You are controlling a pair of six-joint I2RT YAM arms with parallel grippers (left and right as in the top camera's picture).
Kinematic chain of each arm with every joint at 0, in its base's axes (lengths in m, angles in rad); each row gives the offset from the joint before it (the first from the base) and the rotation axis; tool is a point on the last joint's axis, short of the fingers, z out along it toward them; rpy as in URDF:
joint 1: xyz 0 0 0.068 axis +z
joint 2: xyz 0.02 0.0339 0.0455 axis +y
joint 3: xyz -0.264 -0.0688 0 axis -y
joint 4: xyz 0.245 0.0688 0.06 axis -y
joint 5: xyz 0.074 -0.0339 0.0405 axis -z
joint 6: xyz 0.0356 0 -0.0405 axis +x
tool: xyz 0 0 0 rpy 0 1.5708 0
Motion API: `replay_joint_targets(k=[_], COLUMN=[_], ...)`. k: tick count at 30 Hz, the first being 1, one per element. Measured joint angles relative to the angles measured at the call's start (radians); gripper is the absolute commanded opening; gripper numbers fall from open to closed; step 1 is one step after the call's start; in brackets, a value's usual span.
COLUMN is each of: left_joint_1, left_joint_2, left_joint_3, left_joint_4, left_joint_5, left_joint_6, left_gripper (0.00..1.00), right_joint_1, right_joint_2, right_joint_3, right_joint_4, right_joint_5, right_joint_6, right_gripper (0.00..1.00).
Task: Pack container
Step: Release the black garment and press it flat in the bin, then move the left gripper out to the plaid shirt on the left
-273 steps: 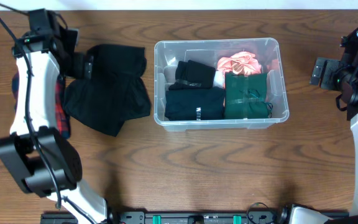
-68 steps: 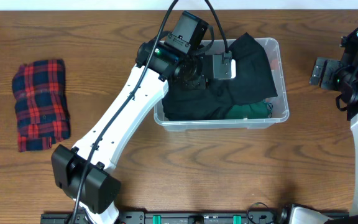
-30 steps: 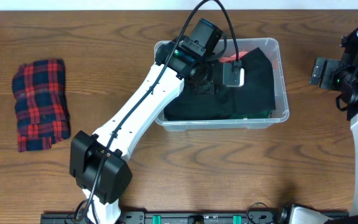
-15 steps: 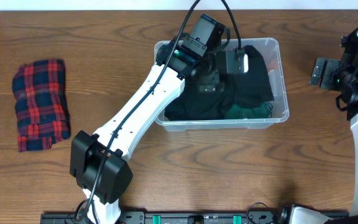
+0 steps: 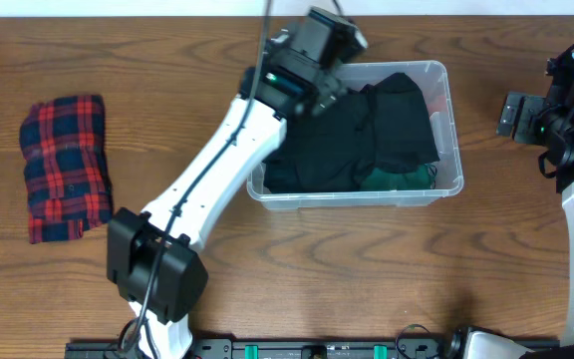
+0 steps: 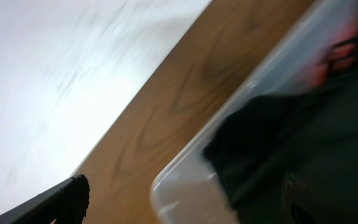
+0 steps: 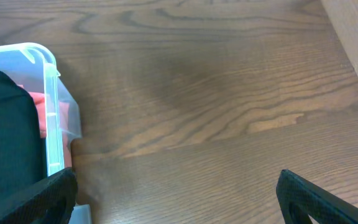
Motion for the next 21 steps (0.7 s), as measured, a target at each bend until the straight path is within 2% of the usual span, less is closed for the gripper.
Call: replay_joint_targets(k=[7,12,21], left_joint_1=[0.146,0.312,0.605], left_joint_2=[-0.01,-0.026,-0.039], left_joint_3=[0.0,0.0,0.0], left_joint_4=[-0.116,-0.195,-0.336], left_joint_5=[-0.054,-0.061,-0.061], left_joint_6=[-0.216,-0.405,-0.504], left_gripper=[0.98,0.98,0.98], right_joint_1=[0.0,0.0,0.0], right_joint_2=[0.0,0.0,0.0], right_joint_3=[0.0,0.0,0.0], right_joint_4=[0.0,0.0,0.0], right_joint_5=[0.0,0.0,0.0], right_joint_6=[0.0,0.0,0.0], right_gripper=[0.99,0.99,0.99])
